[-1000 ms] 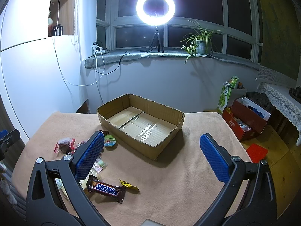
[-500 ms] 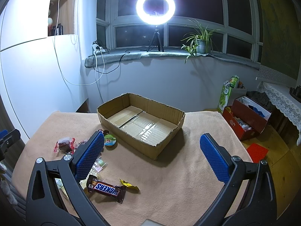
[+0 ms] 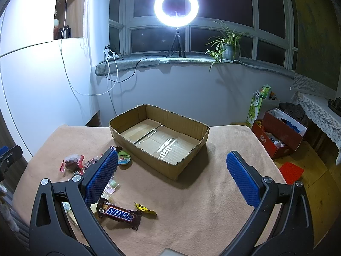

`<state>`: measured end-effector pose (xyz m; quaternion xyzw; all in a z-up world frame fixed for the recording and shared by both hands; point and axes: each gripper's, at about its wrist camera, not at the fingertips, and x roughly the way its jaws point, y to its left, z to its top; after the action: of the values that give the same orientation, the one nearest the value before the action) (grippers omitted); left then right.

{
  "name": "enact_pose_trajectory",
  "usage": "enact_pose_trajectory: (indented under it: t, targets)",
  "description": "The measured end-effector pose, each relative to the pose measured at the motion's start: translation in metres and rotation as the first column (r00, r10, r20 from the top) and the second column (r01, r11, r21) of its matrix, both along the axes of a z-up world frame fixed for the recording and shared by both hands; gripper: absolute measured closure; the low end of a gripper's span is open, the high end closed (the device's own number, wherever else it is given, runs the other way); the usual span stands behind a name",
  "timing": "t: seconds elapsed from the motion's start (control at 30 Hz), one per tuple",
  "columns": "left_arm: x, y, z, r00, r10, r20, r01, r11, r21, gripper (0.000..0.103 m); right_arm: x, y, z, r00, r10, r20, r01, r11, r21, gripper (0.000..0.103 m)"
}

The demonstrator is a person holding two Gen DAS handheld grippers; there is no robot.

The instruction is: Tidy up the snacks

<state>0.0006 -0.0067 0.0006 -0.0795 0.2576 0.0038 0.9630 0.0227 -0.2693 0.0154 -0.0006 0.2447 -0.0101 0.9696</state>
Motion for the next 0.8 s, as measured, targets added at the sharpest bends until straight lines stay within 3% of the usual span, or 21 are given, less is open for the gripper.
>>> enact_pose_trajectory:
  t: [0.5,0.8]
  targets:
    - [0.007,-0.003,-0.007,0.999,-0.02,-0.032,0.02,1.0,0.016,0.001,0.01,-0.002,-0.02,0.998,0.014,-0.054,-0.014,1.0,0.008,0.0]
    - [0.011,-0.003,-0.022,0.995,-0.065,-0.077,0.064,0.998,-0.01,0.001,0.015,-0.005,-0.035,0.985,0.119,-0.124,-0.106,0.989,0.105,0.0]
